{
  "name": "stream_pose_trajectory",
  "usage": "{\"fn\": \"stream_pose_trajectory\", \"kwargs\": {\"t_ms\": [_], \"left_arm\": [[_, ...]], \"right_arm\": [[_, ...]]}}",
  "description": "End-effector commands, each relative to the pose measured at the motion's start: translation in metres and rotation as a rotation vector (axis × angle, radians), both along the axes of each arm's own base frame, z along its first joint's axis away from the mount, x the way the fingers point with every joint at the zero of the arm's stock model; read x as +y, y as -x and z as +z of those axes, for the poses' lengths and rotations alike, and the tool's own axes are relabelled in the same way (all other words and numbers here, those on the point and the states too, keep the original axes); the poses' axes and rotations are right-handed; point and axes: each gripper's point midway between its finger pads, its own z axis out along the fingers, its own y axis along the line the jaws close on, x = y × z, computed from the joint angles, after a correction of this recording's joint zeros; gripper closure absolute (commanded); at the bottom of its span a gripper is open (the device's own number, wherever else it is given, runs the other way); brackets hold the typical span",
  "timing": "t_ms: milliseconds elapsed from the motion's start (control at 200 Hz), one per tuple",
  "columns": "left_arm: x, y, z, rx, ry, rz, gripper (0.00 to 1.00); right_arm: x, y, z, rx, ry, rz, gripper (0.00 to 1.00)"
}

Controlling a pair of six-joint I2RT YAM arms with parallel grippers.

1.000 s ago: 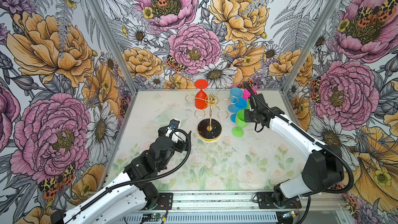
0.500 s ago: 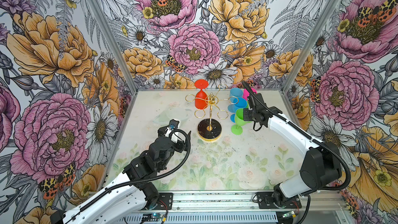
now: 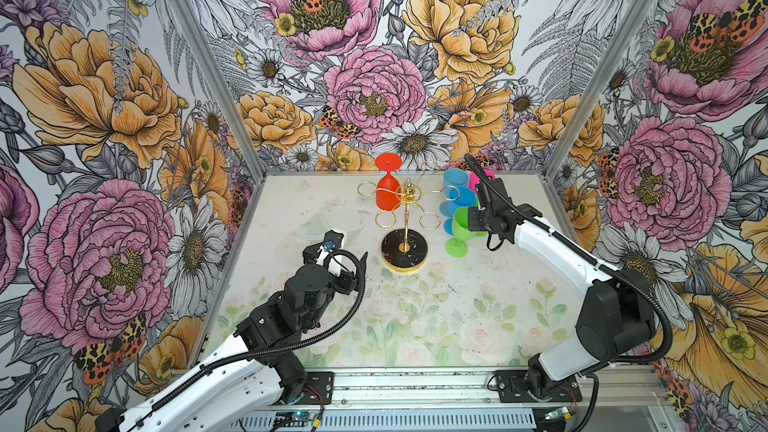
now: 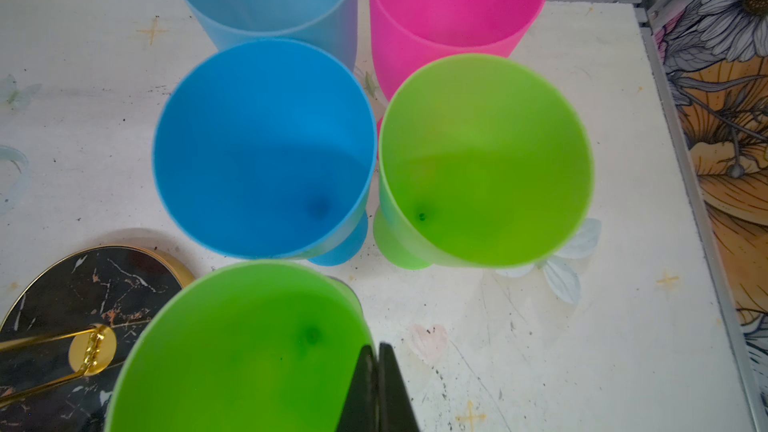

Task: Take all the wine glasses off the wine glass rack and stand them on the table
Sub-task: 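Lower the green glass upright beside the other green glass with the right gripper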

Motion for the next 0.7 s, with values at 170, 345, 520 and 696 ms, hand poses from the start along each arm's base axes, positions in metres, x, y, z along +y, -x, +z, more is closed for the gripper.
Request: {"fn": "stream_pose_trajectory", "kwargs": {"t_ms": [170, 345, 520, 696], "left_arm": [[0.0002, 0.0011, -0.0053, 0.009, 0.001, -0.011, 0.01], [0.0002, 0.0016, -0.0051, 0.008, 0.002, -0.012, 0.01], [-0.0006, 0.0017, -0.0054, 0.009, 0.000, -0.015, 0.01], [-0.0008, 0.0019, -0.0052, 0.008, 0.000, -0.017, 0.01]], "right_arm": [[0.0056, -0.0026, 0.0100, -0.015, -0.037, 0.021, 0.95], [0.0057, 0.0006, 0.0130, -0.014, -0.045, 0.025, 0.94], [0.0052, 0.0024, 0.0095, 0.002, -0.039, 0.024, 0.94], [0.0062, 0.0034, 0.0096, 0.010, -0.045, 0.029, 0.87]]}}
